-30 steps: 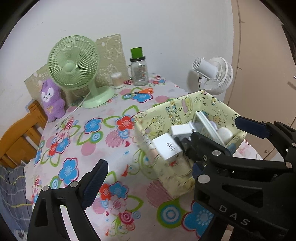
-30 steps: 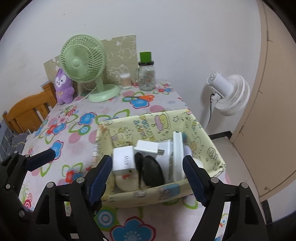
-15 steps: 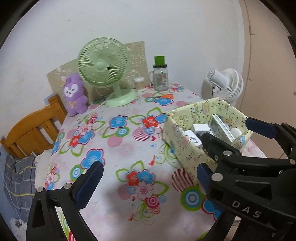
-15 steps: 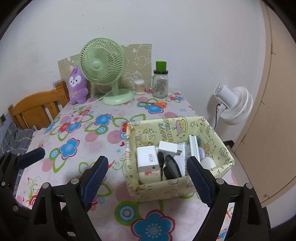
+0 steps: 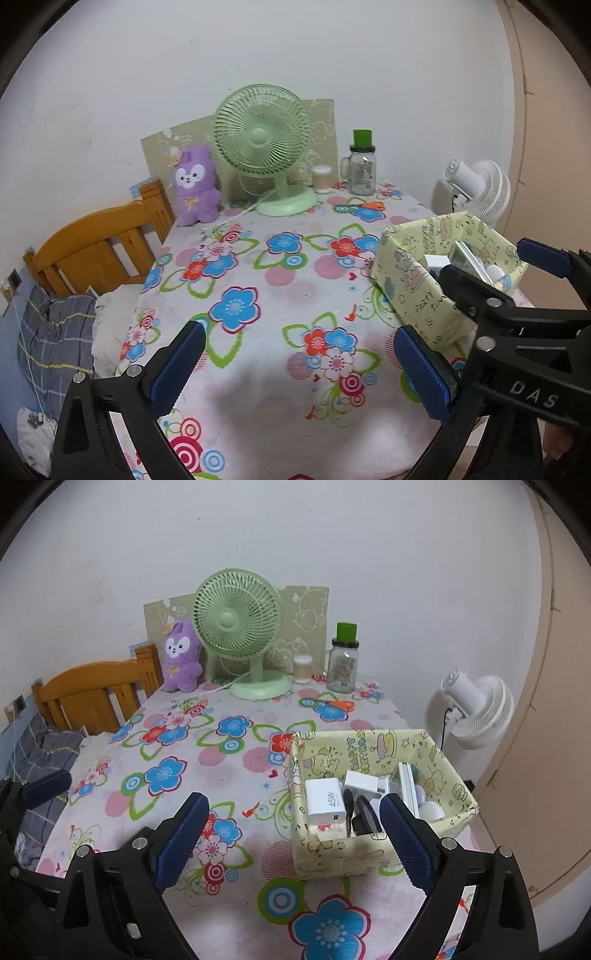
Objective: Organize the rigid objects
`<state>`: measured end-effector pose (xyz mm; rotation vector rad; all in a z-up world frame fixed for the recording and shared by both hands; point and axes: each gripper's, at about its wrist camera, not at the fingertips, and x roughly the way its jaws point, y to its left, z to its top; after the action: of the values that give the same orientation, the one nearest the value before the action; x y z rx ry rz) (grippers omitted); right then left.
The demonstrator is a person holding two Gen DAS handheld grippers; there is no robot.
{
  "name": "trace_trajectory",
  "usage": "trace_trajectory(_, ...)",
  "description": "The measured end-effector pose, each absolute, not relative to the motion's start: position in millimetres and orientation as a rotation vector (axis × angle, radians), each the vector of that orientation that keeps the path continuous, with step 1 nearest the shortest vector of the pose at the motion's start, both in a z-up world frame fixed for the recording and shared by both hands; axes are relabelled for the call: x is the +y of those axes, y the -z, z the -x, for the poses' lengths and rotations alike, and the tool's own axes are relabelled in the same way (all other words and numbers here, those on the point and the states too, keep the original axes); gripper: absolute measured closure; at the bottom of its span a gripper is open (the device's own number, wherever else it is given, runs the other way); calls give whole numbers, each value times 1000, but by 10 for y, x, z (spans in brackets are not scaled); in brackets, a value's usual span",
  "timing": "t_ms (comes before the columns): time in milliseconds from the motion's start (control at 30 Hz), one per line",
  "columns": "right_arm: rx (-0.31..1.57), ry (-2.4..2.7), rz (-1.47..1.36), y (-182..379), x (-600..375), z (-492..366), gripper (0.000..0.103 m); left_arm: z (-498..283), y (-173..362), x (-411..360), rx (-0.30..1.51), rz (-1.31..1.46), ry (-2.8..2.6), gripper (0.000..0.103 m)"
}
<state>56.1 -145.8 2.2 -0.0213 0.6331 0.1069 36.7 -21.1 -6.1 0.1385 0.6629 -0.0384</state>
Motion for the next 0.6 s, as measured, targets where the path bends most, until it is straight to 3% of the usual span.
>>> trace_trajectory(600, 563, -71, 4, -10, -1548, -330, 3, -174, 7, 59, 592, -47, 0, 0)
